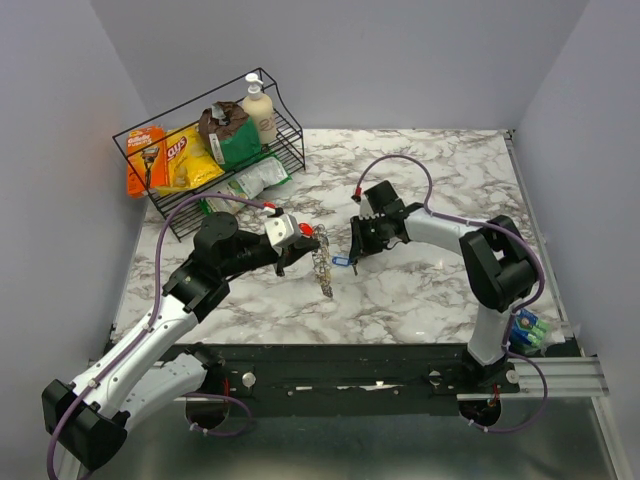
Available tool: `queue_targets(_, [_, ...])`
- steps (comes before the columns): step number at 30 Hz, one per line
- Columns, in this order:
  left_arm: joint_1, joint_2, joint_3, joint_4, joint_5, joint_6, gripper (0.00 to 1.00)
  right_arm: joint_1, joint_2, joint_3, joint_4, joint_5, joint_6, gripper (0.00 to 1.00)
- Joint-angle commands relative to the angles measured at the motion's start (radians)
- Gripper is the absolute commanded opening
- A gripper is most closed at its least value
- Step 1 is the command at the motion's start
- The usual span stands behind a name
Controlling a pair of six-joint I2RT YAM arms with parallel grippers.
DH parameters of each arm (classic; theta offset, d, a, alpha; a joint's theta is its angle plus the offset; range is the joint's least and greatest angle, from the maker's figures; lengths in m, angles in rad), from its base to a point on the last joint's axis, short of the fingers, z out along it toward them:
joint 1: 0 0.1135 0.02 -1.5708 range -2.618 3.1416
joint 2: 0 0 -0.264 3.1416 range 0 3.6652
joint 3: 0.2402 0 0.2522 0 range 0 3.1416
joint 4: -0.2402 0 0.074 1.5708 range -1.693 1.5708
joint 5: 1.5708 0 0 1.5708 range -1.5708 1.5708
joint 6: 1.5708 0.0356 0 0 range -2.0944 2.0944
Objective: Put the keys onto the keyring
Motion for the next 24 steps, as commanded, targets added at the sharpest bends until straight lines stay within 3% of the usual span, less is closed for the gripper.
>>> queue_targets(1, [-0.006, -0.015, 0.018, 0.059, 0.011, 0.003, 0.0, 0.005, -0.036, -0.014, 0.009, -0.058, 0.002, 0.3])
queue_targets(8, [-0.006, -0.008, 0.022, 0.056, 0.013, 0.005, 0.0, 0.005, -0.079, -0.017, 0.003, -0.039, 0.005, 0.36])
queue_targets(24, [-0.006, 0.005, 0.024, 0.056, 0.023, -0.001, 0.0, 0.005, -0.039, -0.036, -0.033, -0.033, 0.041, 0.39])
